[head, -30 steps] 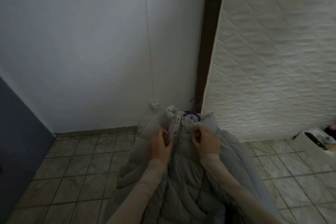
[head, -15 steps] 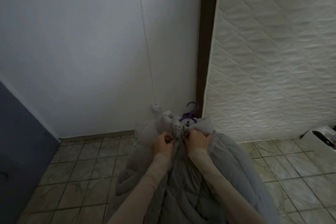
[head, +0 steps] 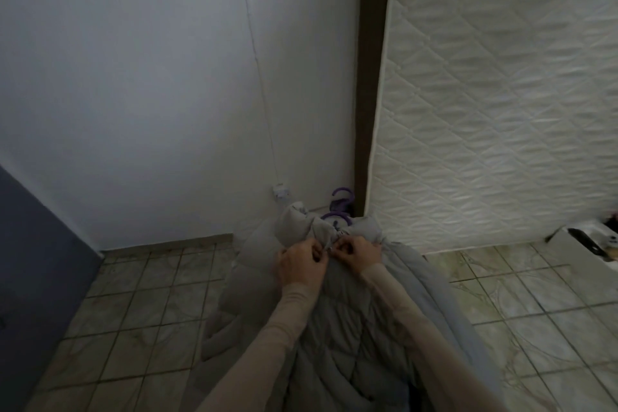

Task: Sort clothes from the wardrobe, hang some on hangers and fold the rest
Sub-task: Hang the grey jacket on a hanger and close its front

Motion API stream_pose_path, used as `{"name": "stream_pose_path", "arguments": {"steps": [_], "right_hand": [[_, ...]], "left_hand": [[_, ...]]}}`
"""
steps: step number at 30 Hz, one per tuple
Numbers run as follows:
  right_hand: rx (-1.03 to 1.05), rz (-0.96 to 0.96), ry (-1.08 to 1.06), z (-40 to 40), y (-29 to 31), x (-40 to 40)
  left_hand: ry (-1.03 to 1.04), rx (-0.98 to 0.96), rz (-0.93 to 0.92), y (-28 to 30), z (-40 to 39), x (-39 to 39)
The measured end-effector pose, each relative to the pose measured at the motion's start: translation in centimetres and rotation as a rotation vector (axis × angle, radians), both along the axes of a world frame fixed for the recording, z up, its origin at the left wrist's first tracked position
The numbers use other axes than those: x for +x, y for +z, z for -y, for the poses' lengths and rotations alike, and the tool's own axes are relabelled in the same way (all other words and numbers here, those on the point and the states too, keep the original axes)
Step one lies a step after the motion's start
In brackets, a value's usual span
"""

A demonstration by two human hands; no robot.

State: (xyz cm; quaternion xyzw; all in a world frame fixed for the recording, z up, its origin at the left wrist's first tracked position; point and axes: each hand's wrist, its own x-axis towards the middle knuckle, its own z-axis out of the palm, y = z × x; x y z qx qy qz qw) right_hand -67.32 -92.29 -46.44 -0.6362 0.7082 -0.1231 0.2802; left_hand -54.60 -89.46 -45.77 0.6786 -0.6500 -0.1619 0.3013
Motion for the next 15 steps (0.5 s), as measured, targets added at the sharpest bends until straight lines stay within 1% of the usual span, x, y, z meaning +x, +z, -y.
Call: {"name": "stream_pose_path", "arguments": {"steps": [3, 5, 8, 10, 13, 15], "right_hand": [[-0.009, 0.038, 0.003, -0.1, 0.2, -0.2], [-0.01, 0.053, 0.002, -0.1, 0.2, -0.2], [-0.007, 0.044, 0.01, 0.0, 0.2, -0.4], [-0.016, 0.075, 0.011, 0.0, 0.3, -0.5], [-0.032, 0.126, 0.011, -0.1, 0.3, -0.6], [-0.04, 0.131, 0.015, -0.2, 0.4, -0.6]], "left_hand": [[0.025, -0.082, 0.183, 0.3, -0.6, -0.6], [0.03, -0.108, 0.23, 0.2, -0.5, -1.3], [-0.003, -0.059, 0.198, -0.4, -0.3, -1.3], [-0.038, -0.006, 0.135, -0.8, -0.2, -0.7], [-0.045, -0.043, 0.029, -1.1, -0.2, 0.1], [-0.062, -0.08, 0.006, -0.8, -0.4, 0.3]]}}
